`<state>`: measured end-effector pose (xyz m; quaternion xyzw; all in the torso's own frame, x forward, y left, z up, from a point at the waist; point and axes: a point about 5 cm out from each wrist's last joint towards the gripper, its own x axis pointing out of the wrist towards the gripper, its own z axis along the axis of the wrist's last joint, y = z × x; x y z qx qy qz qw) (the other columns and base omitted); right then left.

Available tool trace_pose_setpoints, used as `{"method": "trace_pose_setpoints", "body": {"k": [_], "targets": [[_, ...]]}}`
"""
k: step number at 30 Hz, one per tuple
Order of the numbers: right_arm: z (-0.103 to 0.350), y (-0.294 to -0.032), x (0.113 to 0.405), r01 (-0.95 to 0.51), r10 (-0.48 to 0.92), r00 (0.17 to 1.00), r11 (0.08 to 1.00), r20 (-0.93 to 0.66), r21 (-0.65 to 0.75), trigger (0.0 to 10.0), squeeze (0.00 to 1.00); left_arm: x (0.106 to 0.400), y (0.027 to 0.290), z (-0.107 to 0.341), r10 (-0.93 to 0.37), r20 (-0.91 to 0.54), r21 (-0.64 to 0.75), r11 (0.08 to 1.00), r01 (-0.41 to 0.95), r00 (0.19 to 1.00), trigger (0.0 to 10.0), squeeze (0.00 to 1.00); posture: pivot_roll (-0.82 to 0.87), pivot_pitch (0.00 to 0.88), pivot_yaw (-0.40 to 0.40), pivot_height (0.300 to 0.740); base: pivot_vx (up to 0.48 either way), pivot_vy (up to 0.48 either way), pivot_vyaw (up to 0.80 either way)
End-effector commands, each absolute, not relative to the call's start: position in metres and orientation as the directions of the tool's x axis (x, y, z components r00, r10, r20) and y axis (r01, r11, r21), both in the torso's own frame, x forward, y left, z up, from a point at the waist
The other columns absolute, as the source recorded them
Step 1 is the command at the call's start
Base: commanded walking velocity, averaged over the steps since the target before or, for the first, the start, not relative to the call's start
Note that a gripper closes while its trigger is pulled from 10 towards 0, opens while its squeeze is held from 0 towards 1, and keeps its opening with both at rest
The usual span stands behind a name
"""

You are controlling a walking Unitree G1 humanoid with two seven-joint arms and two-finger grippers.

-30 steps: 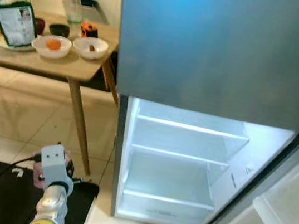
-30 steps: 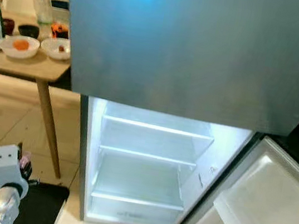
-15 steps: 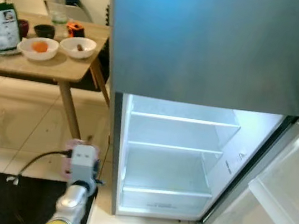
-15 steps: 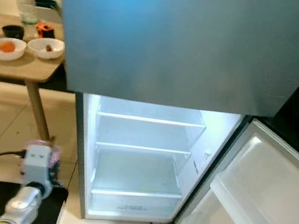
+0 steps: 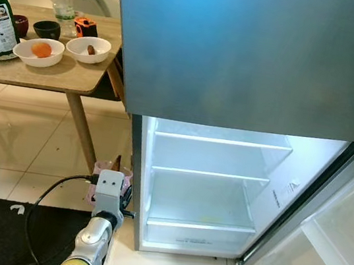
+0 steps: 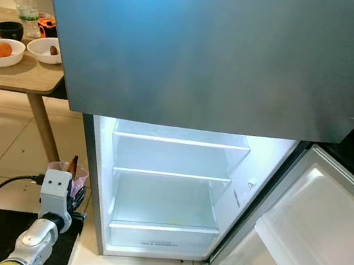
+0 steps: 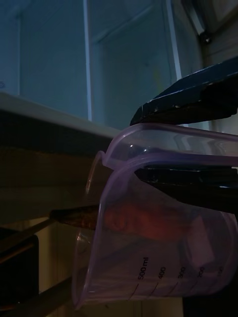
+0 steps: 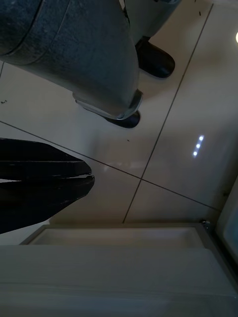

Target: Restocking fridge

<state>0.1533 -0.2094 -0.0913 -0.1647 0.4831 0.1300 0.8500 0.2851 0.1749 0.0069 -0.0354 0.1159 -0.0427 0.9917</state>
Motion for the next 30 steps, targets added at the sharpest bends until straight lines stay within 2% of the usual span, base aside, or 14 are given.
{"method": "trace_pose_setpoints", "body": {"k": [1,8,20,21,27,30], "targets": [[-0.093,-0.211,0.149,-0.376,0.057,0.488,0.914,-0.871,-0.151,10.0,0.0,0.284,0.175,0.009,-0.11,-0.193,-0.106,0.99,0.09,0.975,10.0,0.0,-0.04,0.005,-0.03,0.74,0.0,0.0,0.0],[-0.093,-0.211,0.148,-0.377,0.058,0.486,0.914,-0.872,-0.15,10.0,0.0,0.278,0.177,0.008,-0.17,-0.149,-0.204,0.969,0.138,0.974,10.0,0.0,-0.03,0.005,-0.028,0.74,0.0,0.0,0.0],[-0.093,-0.211,0.148,-0.379,0.058,0.484,0.913,-0.873,-0.15,10.0,0.0,0.275,0.21,0.017,-0.055,-0.043,-0.302,0.952,0.039,0.998,10.0,0.0,-0.03,0.003,-0.026,0.74,0.0,0.0,0.0],[-0.093,-0.211,0.148,-0.38,0.057,0.483,0.913,-0.874,-0.151,10.0,0.0,0.276,0.22,0.022,-0.054,-0.009,-0.329,0.943,0.048,0.999,10.0,0.0,-0.03,0.003,-0.025,0.74,0.0,0.0,0.0],[-0.093,-0.211,0.148,-0.379,0.055,0.481,0.913,-0.875,-0.151,10.0,0.0,0.274,0.233,0.028,-0.075,0.051,-0.355,0.931,0.088,0.996,10.0,0.0,-0.03,0.005,-0.024,0.74,0.0,0.0,0.0],[-0.094,-0.211,0.147,-0.378,0.054,0.481,0.913,-0.875,-0.152,10.0,0.0,0.269,0.235,0.031,-0.154,0.12,-0.401,0.896,0.19,0.981,10.0,0.0,-0.03,0.004,-0.024,0.74,0.0,0.0,0.0]]}}
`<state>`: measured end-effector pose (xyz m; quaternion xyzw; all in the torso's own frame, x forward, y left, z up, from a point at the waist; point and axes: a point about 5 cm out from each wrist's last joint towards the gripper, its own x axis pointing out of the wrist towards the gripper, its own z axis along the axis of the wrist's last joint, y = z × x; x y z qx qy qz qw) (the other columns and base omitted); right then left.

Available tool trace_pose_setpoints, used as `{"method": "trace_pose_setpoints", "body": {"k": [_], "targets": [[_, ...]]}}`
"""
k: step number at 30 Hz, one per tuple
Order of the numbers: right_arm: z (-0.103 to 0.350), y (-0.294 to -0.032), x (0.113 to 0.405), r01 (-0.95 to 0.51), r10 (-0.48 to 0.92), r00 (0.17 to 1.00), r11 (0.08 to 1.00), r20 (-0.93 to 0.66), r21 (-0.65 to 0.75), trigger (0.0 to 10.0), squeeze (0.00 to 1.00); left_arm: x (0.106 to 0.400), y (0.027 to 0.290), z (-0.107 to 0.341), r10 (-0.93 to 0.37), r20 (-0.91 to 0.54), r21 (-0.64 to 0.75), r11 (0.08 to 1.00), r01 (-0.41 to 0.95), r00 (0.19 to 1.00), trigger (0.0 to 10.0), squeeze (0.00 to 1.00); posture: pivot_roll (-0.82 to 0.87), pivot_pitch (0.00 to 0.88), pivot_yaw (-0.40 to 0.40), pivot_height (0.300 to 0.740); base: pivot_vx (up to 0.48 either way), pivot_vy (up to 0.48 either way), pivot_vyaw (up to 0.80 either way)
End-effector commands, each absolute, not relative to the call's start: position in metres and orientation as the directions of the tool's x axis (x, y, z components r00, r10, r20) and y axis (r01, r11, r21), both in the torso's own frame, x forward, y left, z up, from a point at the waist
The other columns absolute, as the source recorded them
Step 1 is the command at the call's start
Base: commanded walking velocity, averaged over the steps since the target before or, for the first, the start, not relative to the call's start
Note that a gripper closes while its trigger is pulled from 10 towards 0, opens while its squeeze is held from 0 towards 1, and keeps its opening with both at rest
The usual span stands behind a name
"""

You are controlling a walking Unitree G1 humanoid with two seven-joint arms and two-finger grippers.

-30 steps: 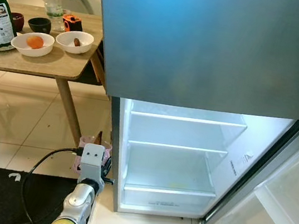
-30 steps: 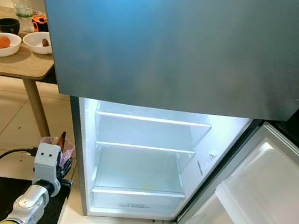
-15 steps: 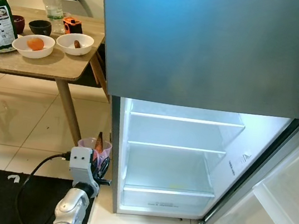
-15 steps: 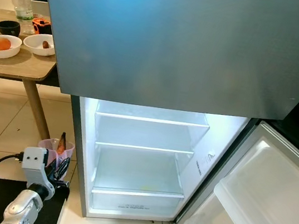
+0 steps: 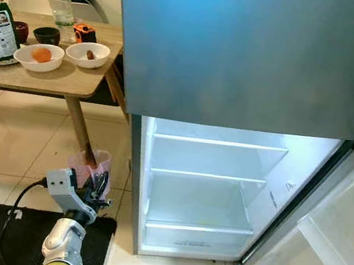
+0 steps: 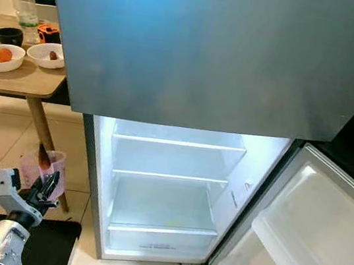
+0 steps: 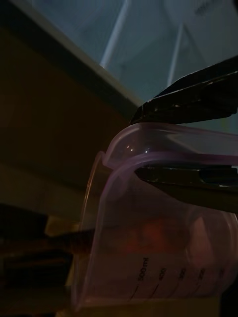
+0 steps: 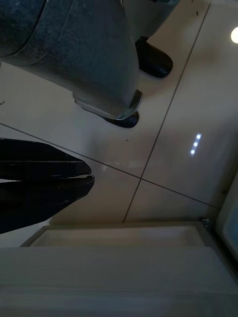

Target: Restocking fridge

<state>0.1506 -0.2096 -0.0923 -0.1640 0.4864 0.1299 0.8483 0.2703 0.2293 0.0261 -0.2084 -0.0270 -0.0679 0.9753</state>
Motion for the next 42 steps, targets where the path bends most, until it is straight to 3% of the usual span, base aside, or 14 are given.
{"method": "trace_pose_setpoints", "body": {"k": [1,7,12,20,26,33,35,36,42], "targets": [[-0.094,-0.211,0.147,-0.377,0.054,0.481,0.914,-0.875,-0.151,10.0,0.0,0.267,0.234,0.032,-0.194,0.151,-0.423,0.873,0.241,0.969,10.0,0.0,-0.03,0.006,-0.024,0.74,0.0,0.0,0.0],[-0.093,-0.211,0.148,-0.377,0.055,0.481,0.914,-0.875,-0.15,10.0,0.0,0.259,0.226,0.035,-0.355,0.272,-0.469,0.763,0.446,0.894,10.0,0.0,-0.03,0.006,-0.023,0.74,0.0,0.0,0.0],[-0.093,-0.211,0.148,-0.375,0.055,0.482,0.915,-0.874,-0.15,10.0,0.0,0.247,0.21,0.037,-0.517,0.378,-0.489,0.593,0.64,0.768,10.0,0.0,-0.03,0.006,-0.022,0.74,0.0,0.0,0.0],[-0.093,-0.211,0.149,-0.375,0.056,0.485,0.915,-0.873,-0.15,10.0,0.0,0.232,0.198,0.037,-0.632,0.438,-0.499,0.421,0.758,0.639,10.0,0.0,-0.03,0.005,-0.023,0.74,0.0,0.0,0.0],[-0.093,-0.211,0.149,-0.374,0.057,0.487,0.915,-0.872,-0.149,10.0,0.0,0.228,0.189,0.036,-0.665,0.447,-0.509,0.362,0.781,0.599,10.0,0.0,-0.03,0.007,-0.019,0.74,0.0,0.0,0.0],[-0.093,-0.209,0.149,-0.374,0.06,0.486,0.916,-0.872,-0.145,10.0,0.0,0.231,0.163,0.027,-0.738,0.351,-0.545,0.339,0.767,0.576,10.0,0.0,-0.03,0.008,-0.02,0.74,0.0,0.0,0.0],[-0.093,-0.209,0.15,-0.374,0.061,0.487,0.916,-0.871,-0.145,10.0,0.0,0.237,0.152,0.023,-0.755,0.29,-0.544,0.376,0.75,0.589,4.8,0.0,-0.03,0.008,-0.021,0.74,0.0,0.0,0.0],[-0.093,-0.209,0.15,-0.375,0.061,0.487,0.916,-0.871,-0.145,10.0,0.0,0.24,0.148,0.022,-0.76,0.267,-0.543,0.389,0.744,0.592,0.0,0.0,-0.03,0.008,-0.021,0.74,0.0,0.0,0.0],[-0.093,-0.208,0.15,-0.374,0.063,0.49,0.916,-0.869,-0.145,10.0,0.0,0.249,0.134,0.027,-0.791,0.229,-0.495,0.407,0.767,0.567,0.0,0.0,-0.03,0.008,-0.02,0.74,0.0,0.0,0.0]]}}
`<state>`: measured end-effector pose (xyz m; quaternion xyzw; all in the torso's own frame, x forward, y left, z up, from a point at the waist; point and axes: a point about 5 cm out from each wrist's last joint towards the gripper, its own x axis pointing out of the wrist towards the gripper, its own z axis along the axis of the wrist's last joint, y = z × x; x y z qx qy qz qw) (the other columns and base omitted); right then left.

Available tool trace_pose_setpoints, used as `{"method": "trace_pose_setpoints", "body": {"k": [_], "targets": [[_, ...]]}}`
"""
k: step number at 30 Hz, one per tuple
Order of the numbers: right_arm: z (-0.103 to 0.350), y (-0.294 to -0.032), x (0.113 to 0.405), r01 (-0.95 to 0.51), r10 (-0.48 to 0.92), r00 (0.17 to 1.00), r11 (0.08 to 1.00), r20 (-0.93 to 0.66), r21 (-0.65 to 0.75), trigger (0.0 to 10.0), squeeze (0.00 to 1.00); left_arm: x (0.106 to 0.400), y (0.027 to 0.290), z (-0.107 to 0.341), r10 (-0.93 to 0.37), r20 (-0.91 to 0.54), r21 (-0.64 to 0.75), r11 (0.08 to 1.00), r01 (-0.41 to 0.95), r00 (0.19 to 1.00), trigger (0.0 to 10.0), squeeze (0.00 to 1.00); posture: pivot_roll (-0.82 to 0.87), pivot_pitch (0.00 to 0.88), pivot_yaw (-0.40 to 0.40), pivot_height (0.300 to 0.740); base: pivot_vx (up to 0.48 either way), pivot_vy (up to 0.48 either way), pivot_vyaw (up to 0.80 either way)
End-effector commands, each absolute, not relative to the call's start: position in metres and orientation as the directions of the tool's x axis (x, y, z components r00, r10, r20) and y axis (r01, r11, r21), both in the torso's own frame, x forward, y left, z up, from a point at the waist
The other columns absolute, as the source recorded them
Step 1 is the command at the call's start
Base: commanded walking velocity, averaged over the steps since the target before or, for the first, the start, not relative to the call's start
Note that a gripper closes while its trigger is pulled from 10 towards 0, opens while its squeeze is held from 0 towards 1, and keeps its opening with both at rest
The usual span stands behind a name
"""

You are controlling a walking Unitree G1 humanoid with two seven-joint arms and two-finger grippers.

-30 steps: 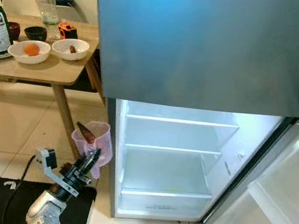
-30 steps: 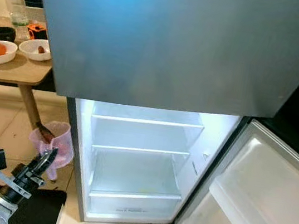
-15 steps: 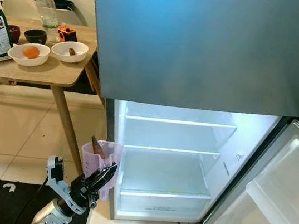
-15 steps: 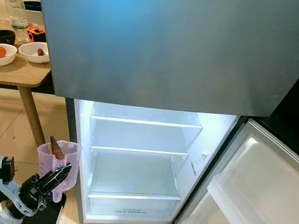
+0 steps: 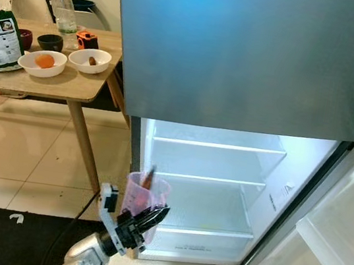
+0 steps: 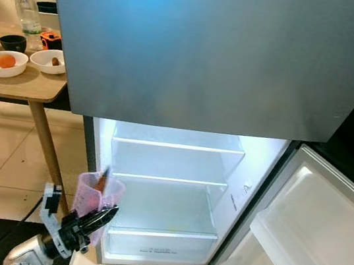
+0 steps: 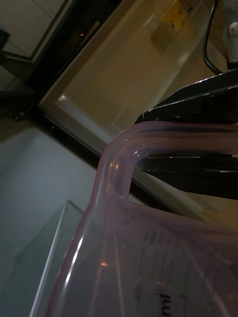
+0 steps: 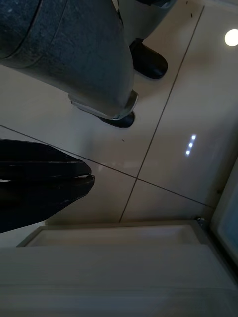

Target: Restocking fridge

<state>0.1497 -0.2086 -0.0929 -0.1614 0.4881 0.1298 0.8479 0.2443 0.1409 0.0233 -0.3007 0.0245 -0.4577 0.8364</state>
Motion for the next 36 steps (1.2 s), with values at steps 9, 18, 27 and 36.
{"method": "trace_pose_setpoints", "body": {"k": [9,18,27,36], "targets": [[-0.093,-0.208,0.149,-0.375,0.062,0.49,0.916,-0.869,-0.146,10.0,0.0,0.272,0.107,0.044,-0.806,0.155,-0.277,0.519,0.809,0.571,10.0,0.0,-0.03,0.016,-0.019,0.74,0.0,0.0,0.0],[-0.094,-0.205,0.149,-0.381,0.066,0.493,0.913,-0.867,-0.147,10.0,0.0,0.282,0.073,0.064,-0.791,0.236,-0.172,0.538,0.825,0.565,10.0,0.0,-0.04,0.022,-0.013,0.74,0.0,0.0,0.0],[-0.093,-0.204,0.151,-0.386,0.069,0.504,0.91,-0.861,-0.153,10.0,0.0,0.277,0.047,0.059,-0.841,0.216,-0.294,0.429,0.854,0.496,10.0,0.0,-0.04,0.025,-0.013,0.74,0.0,0.0,0.0],[-0.079,-0.196,0.182,-0.337,0.109,0.604,0.933,-0.789,-0.129,10.0,0.0,0.289,0.053,0.054,-0.778,0.181,-0.457,0.476,0.751,0.602,10.0,0.0,-0.05,0.042,-0.011,0.74,0.0,0.0,0.0]]}}
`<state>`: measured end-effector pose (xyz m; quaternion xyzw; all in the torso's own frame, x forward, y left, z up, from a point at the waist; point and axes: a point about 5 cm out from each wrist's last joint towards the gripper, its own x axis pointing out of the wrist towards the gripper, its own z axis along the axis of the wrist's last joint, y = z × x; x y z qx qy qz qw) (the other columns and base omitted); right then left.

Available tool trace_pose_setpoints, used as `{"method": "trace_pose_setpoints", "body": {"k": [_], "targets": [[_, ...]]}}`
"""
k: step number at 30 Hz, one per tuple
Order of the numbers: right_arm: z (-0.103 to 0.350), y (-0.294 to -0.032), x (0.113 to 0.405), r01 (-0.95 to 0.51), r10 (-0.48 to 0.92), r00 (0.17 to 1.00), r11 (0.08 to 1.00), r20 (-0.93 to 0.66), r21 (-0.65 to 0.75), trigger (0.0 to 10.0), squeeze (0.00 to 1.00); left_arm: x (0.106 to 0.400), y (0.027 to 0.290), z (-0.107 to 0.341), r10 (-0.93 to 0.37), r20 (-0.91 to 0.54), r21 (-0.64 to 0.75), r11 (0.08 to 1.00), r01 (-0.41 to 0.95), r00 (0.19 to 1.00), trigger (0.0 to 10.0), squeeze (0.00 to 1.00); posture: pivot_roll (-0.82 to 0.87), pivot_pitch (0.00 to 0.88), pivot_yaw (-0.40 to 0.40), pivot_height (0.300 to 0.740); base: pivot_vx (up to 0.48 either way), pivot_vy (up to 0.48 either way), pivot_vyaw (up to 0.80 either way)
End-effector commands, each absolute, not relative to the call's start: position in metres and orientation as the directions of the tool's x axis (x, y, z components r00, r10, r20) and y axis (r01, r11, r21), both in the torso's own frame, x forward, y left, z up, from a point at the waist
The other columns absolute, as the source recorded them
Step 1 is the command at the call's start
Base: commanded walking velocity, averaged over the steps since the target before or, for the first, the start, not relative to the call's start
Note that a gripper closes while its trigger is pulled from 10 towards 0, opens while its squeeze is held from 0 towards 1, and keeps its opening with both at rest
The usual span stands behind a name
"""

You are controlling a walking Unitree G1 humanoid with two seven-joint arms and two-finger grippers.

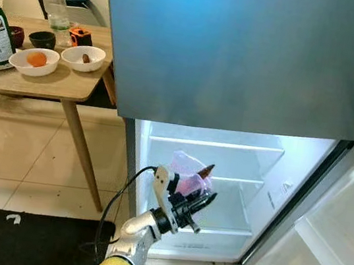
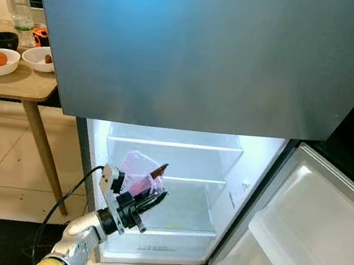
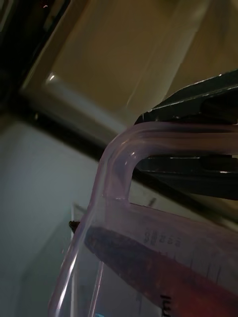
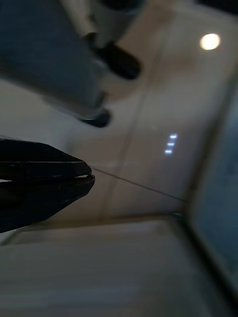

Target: Restocking fridge

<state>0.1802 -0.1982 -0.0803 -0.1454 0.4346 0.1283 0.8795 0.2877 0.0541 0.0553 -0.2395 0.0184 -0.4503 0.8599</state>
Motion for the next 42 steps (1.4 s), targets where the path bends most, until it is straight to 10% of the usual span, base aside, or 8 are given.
{"method": "trace_pose_setpoints", "body": {"k": [1,15,42], "targets": [[-0.071,-0.192,0.198,-0.318,0.136,0.646,0.942,-0.751,-0.103,10.0,0.0,0.289,0.061,0.053,-0.759,0.175,-0.457,0.501,0.735,0.627,10.0,0.0,-0.05,0.047,-0.01,0.74,0.0,0.0,0.0],[-0.06,-0.181,0.218,-0.344,0.196,0.691,0.936,-0.696,-0.078,10.0,0.0,0.268,0.077,0.022,-0.763,0.013,-0.408,0.586,0.7,0.646,10.0,0.0,-0.04,0.053,-0.012,0.74,0.0,0.0,0.0],[-0.068,-0.194,0.202,-0.326,0.163,0.658,0.942,-0.735,-0.082,10.0,0.0,0.262,0.061,0.038,-0.841,0.153,-0.393,0.43,0.813,0.519,10.0,0.0,-0.04,0.038,-0.023,0.74,0.0,-0.157,0.0]]}}
